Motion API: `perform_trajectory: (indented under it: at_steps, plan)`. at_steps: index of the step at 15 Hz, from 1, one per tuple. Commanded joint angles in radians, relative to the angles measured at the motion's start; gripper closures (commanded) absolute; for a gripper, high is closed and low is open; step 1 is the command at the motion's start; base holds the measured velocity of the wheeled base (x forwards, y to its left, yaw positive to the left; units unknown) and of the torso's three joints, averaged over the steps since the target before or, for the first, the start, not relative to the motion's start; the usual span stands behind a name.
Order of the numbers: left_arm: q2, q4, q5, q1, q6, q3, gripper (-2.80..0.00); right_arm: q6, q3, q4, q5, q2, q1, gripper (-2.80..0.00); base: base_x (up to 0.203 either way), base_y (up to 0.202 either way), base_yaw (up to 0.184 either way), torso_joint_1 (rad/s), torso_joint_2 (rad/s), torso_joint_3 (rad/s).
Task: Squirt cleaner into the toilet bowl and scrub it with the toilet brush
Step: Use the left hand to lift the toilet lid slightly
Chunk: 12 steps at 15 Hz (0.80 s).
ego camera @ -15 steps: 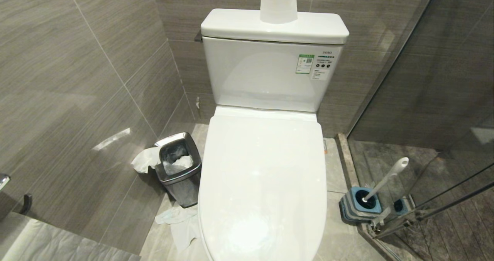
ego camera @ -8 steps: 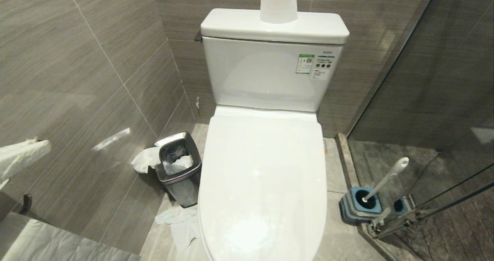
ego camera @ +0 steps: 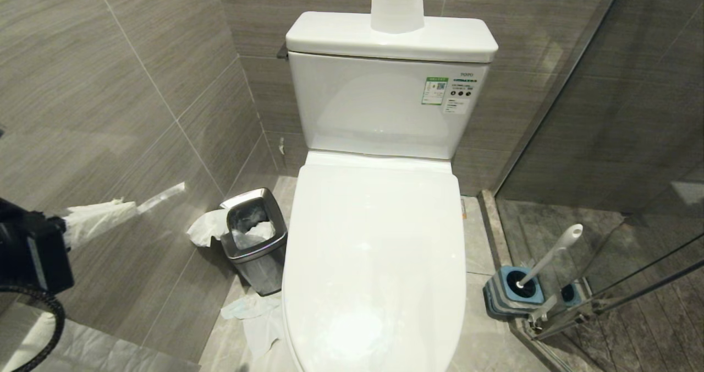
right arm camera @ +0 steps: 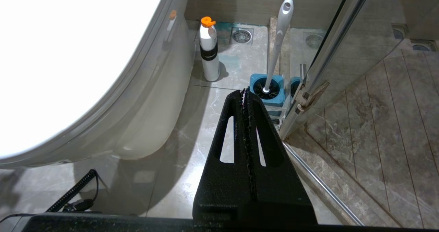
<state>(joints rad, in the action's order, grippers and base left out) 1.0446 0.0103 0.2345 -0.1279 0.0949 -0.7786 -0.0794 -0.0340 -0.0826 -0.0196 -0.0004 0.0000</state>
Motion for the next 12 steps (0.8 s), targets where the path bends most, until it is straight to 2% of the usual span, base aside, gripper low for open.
perform_trajectory:
  at_steps: [1,6,12]
  plan:
    - [0.145,0.031,-0.016,-0.049,0.0,-0.07,0.0,-0.002,0.0,0.0,0.0,0.0,0.0,0.0,0.0,0.0,0.0,0.0,0.0,0.0]
    - [0.337,0.048,-0.06,-0.075,0.002,-0.234,0.0,0.0,0.0,0.0,0.0,0.0,0.0,0.0,0.0,0.0,0.0,0.0,0.0,0.0]
    - [0.522,0.075,-0.103,-0.072,0.008,-0.339,0.0,0.0,0.0,0.0,0.0,0.0,0.0,0.0,0.0,0.0,0.0,0.0,0.0,0.0]
